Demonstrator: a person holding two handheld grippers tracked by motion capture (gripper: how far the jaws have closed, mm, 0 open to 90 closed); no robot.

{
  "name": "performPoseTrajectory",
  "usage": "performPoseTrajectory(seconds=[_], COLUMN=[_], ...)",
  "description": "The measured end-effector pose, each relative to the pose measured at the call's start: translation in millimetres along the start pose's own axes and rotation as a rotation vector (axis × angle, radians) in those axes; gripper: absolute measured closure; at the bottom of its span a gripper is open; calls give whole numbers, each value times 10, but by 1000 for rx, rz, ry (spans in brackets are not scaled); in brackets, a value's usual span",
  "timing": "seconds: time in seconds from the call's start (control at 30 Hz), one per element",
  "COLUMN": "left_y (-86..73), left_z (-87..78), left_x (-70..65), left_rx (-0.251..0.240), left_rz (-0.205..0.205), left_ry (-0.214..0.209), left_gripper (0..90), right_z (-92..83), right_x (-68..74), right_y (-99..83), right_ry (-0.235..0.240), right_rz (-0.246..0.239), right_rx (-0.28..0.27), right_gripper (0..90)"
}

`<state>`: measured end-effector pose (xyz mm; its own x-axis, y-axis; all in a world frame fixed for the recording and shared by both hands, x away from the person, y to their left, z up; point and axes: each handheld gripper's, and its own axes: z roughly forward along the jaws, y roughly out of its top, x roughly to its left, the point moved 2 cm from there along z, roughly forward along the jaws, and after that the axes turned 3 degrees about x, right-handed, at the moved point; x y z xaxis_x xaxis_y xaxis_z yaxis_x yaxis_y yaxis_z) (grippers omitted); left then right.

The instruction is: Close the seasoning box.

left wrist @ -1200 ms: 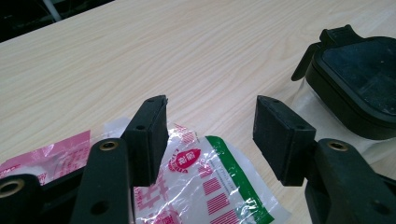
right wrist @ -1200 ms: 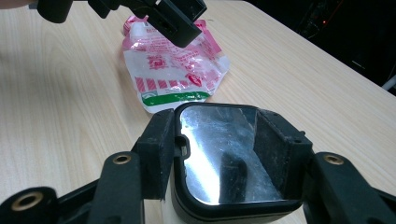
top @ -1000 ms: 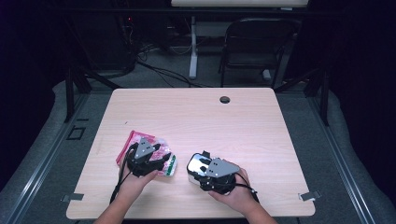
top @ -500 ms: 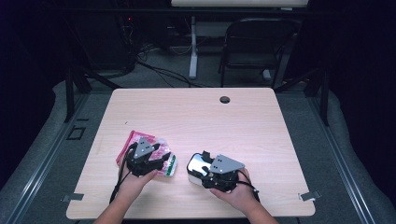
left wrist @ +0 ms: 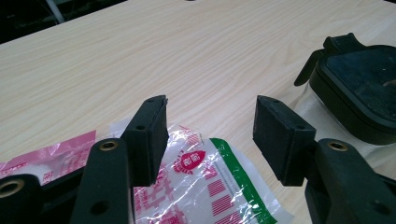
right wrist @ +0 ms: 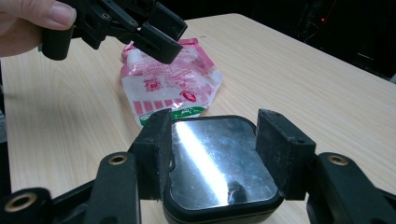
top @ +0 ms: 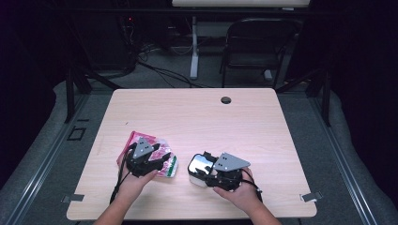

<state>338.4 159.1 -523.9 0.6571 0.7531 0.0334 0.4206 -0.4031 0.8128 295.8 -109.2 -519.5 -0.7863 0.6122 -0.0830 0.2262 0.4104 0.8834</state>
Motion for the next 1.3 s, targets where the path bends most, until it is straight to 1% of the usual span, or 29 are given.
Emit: performPoseTrajectory(seconds=[0.1,0.17,0.27,0.43,0.63,0.7,0.77,0.8,0.83,0.9,0.97,1.03,1.13,1.2,1.23,1.3], left_y=[6,12,15,13,3,2,-4,-12,-18,-41,-57,-81,-120,-152,-169,-205], left_z=[-25,-46,-74,-109,-144,-168,-198,-208,-221,-244,-267,-288,-306,-307,-307,-298], left_x=[30,55,96,158,237,276,328,363,388,460,513,585,668,723,745,790], left_rx=[-7,-13,-20,-25,-38,-43,-45,-55,-50,-59,-55,-58,-54,-55,-48,-41], left_rz=[-15,-21,-29,-48,-70,-80,-91,-103,-106,-129,-143,-160,-184,-203,-214,-221], left_ry=[4,8,15,23,39,46,57,66,71,84,97,105,118,128,133,142], left_gripper=[451,450,449,449,449,448,448,448,448,448,447,447,447,447,447,447], right_z=[-10,-22,-43,-80,-133,-148,-164,-172,-185,-197,-210,-226,-265,-301,-320,-338], right_x=[-18,-35,-74,-146,-267,-303,-348,-373,-403,-444,-495,-554,-656,-728,-766,-828], right_y=[2,3,8,10,12,7,-4,-9,-14,-22,-37,-52,-79,-105,-123,-162], right_ry=[-1,-11,-13,-37,-54,-69,-87,-97,-105,-116,-127,-142,-163,-184,-194,-213], right_rz=[5,8,22,40,97,101,110,116,124,138,152,172,213,238,241,267], right_rx=[-4,-5,-13,-24,-43,-40,-36,-35,-31,-34,-33,-35,-52,-51,-46,-46], right_gripper=[464,464,462,453,438,436,433,433,429,423,418,407,397,393,393,393])
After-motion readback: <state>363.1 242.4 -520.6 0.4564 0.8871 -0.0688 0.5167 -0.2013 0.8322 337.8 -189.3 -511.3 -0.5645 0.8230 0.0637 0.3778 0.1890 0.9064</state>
